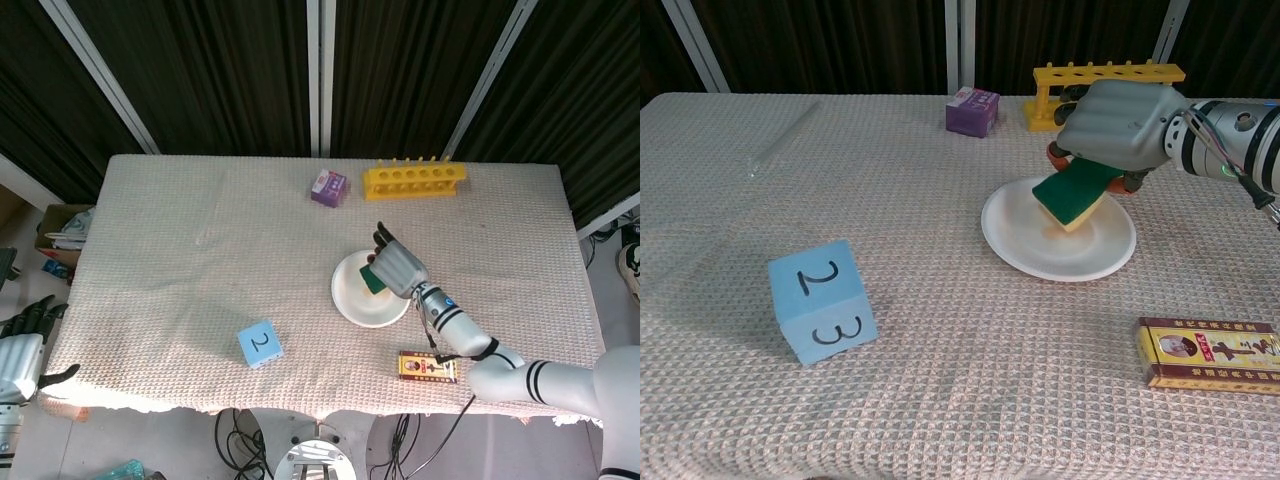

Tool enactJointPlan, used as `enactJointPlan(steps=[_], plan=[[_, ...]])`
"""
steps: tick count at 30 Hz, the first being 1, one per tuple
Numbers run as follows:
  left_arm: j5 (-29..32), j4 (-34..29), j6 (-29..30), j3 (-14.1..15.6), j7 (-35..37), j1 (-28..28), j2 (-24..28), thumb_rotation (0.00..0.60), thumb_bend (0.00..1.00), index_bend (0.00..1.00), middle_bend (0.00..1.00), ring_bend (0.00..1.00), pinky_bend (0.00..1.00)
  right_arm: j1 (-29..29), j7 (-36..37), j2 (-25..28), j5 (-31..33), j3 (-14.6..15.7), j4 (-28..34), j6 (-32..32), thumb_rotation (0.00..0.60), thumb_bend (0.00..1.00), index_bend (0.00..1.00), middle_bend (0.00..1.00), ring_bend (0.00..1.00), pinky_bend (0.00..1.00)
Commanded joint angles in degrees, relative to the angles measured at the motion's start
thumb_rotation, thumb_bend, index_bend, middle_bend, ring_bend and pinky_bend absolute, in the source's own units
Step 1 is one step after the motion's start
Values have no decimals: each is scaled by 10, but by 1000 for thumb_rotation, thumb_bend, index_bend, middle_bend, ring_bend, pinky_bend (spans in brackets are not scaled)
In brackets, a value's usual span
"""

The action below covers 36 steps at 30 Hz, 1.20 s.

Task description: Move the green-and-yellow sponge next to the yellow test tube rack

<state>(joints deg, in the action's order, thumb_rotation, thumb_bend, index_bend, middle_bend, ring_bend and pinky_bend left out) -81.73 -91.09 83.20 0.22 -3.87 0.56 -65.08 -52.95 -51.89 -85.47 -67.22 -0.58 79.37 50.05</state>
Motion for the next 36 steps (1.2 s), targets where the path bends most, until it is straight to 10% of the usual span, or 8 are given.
enactJointPlan(steps=[1, 36], plan=[[-2, 1, -1, 0, 1, 1, -1, 600, 0, 167, 69, 83, 159, 6, 13, -17, -17, 8, -21, 6, 600, 372, 534, 432, 147, 100], [-10, 4, 3, -1, 2, 1, -4, 600, 0, 167, 69, 83, 160, 32, -4, 0, -63, 2, 0, 22, 600, 372, 537, 430, 162, 110]])
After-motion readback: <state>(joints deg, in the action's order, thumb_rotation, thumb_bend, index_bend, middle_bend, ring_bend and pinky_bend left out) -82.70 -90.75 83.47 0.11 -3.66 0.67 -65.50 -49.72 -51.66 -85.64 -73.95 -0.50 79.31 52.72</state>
